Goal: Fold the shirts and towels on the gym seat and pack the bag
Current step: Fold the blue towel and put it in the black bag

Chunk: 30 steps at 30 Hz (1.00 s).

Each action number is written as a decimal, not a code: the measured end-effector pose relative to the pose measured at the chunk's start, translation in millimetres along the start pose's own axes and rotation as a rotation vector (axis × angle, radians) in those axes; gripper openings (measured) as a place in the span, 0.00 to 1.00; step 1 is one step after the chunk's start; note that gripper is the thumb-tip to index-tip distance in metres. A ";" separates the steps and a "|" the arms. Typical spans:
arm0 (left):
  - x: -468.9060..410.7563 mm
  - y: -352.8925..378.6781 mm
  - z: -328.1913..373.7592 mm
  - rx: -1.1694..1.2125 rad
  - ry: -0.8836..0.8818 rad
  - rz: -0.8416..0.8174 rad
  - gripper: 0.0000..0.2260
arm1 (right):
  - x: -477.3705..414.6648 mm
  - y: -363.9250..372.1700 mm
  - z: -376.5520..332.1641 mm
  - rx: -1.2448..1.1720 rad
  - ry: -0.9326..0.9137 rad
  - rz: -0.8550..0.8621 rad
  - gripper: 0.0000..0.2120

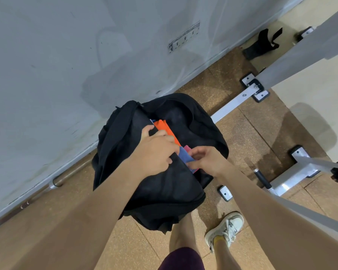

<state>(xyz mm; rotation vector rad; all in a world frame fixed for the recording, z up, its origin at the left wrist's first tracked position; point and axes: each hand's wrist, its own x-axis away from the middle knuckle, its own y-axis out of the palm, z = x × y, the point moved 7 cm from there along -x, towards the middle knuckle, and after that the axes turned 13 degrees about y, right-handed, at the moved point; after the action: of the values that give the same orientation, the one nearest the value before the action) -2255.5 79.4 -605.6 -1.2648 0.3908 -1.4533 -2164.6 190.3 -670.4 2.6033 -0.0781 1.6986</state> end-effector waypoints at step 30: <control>134.2 -34.1 101.6 0.742 -0.631 0.794 0.10 | 226.6 -58.3 -19.6 0.019 -0.314 0.363 0.10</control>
<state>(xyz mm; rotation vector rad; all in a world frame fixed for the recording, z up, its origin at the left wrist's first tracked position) -2161.8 15.0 -476.9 -0.7433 -0.0917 -0.3938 -2087.9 244.0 -455.0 2.9896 -0.5769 1.3495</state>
